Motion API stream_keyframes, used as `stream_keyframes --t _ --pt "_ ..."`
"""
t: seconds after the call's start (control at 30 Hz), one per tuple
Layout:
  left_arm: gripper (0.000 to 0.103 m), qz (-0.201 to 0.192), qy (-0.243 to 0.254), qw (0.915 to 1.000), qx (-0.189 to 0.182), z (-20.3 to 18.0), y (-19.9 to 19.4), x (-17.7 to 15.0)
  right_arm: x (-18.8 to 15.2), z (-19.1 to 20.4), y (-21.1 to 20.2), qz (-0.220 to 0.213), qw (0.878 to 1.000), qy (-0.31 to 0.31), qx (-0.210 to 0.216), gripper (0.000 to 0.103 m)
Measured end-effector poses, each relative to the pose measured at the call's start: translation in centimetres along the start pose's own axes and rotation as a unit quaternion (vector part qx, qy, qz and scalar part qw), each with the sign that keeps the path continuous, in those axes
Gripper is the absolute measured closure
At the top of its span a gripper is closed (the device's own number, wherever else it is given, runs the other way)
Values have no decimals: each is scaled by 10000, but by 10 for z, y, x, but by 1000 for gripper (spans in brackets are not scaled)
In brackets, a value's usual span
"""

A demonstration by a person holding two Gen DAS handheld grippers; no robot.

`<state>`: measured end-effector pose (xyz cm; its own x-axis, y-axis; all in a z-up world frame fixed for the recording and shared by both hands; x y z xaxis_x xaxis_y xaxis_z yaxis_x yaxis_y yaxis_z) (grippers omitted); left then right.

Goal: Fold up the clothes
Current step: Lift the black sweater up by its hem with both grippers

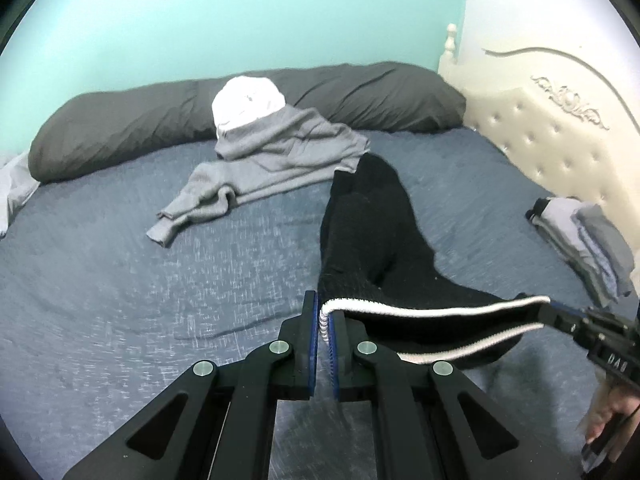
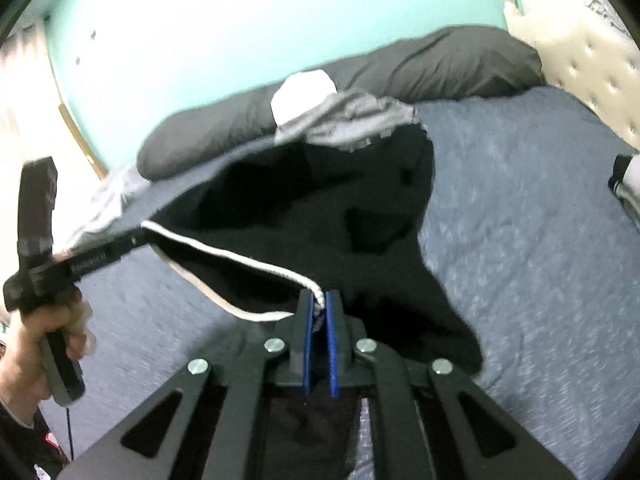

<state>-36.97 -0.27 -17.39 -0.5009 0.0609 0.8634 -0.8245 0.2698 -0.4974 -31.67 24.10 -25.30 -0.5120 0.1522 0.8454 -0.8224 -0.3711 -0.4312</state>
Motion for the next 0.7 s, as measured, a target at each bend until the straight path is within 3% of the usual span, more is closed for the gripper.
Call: stream_keyframes --t 0.4,0.7 --pt "99 -702 169 9974 36 -39 -99 59 74 12 -97 -809 9964 9 258 98" --pt "99 -1424 358 9890 169 -65 -197 121 139 36 -175 -1496 9867 -37 631 98"
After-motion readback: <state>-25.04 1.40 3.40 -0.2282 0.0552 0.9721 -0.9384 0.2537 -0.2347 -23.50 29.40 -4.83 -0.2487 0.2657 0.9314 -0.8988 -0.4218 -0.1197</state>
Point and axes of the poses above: each gripper's, at about its wrist camera, not at the fingertips, and y roughly the way its jaws point, z to its left, x to its top, the point moved 1 cm from there along y, roughly the way its jaws point, and after that the axes turned 12 degrees about -z, right-handed, at the moved point
